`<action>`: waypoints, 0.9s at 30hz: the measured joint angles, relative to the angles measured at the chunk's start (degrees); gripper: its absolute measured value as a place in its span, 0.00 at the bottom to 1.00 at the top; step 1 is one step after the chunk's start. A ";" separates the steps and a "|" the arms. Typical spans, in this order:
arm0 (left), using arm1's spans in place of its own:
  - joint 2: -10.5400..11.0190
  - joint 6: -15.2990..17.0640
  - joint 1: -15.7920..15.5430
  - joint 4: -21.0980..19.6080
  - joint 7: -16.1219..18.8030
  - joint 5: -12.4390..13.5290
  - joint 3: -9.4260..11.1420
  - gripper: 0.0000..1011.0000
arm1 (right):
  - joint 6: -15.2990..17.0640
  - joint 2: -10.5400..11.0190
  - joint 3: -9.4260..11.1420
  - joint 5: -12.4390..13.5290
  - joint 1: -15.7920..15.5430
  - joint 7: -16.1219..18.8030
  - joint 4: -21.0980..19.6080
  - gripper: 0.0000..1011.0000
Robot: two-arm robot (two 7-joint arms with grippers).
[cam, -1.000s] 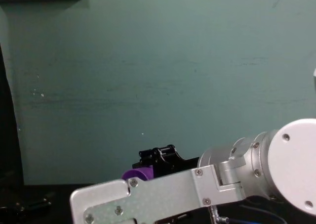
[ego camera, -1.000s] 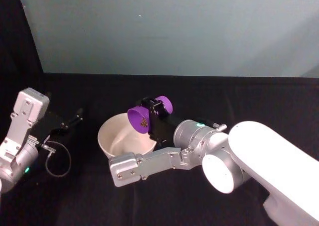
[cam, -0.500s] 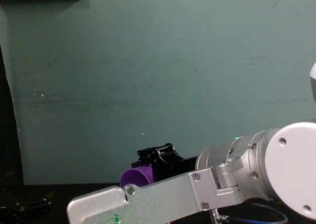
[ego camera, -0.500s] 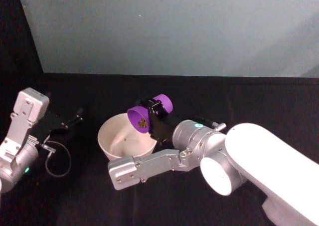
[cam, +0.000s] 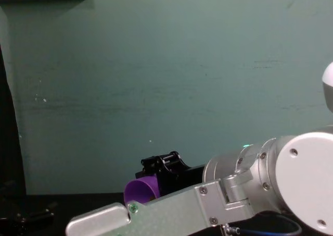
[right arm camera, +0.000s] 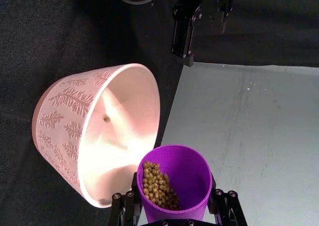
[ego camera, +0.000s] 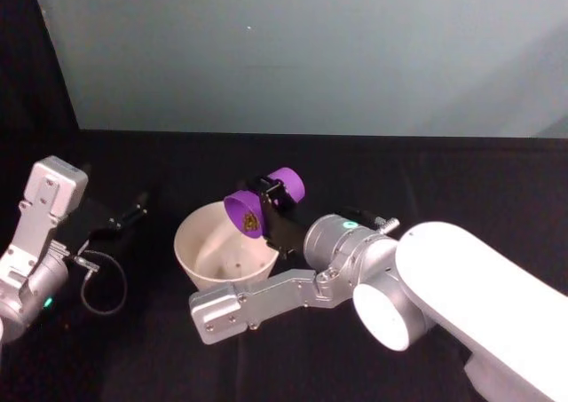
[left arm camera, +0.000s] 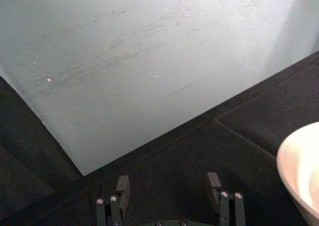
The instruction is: Pick up the cup and pour the mung beans from the cup into the bowl.
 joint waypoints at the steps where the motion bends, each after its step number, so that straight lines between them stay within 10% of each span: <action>1: 0.00 0.00 0.00 0.00 0.00 0.00 0.00 1.00 | -0.01 -0.01 -0.02 -0.03 0.00 0.02 -0.01 0.72; 27: 0.00 0.00 0.00 0.00 0.00 0.00 0.00 1.00 | -0.11 0.31 -0.99 -2.46 0.34 0.75 -0.64 0.72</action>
